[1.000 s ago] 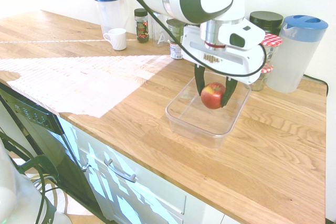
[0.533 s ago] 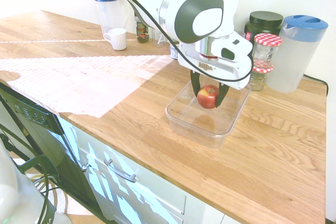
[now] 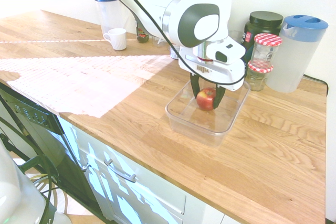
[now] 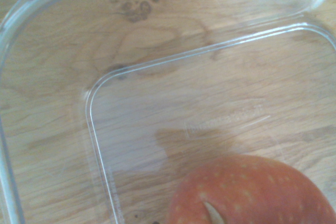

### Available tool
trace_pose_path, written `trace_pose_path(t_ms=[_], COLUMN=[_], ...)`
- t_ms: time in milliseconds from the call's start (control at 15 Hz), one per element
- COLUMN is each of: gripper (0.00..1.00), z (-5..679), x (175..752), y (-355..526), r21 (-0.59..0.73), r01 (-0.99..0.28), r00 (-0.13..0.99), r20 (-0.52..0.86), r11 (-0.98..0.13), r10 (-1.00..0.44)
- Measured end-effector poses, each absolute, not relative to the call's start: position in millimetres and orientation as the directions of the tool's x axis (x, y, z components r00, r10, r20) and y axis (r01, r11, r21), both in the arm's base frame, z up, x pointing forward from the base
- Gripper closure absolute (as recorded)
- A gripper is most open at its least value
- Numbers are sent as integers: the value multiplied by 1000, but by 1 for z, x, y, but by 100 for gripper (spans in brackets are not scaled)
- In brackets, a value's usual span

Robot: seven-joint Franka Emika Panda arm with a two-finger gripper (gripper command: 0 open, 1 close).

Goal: Put the apple into the container

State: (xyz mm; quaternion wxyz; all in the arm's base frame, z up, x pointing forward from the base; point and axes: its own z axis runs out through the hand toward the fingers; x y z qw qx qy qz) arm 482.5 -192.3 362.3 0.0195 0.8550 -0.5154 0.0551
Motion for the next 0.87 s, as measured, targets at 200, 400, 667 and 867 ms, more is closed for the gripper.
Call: trace_pose_path(t_ms=[200, 400, 667, 867], gripper=[0, 0, 0, 0], z=[366, 370, 413, 494], x=[486, 488, 496, 491], y=[-190, -191, -191, -140], r21=[-18, -18, -24, -38], r01=[-881, -883, -882, -827], r00=[467, 463, 464, 555], r20=[123, 124, 130, 106], r11=[-472, -469, -470, -561], r10=[-876, -878, -876, -825])
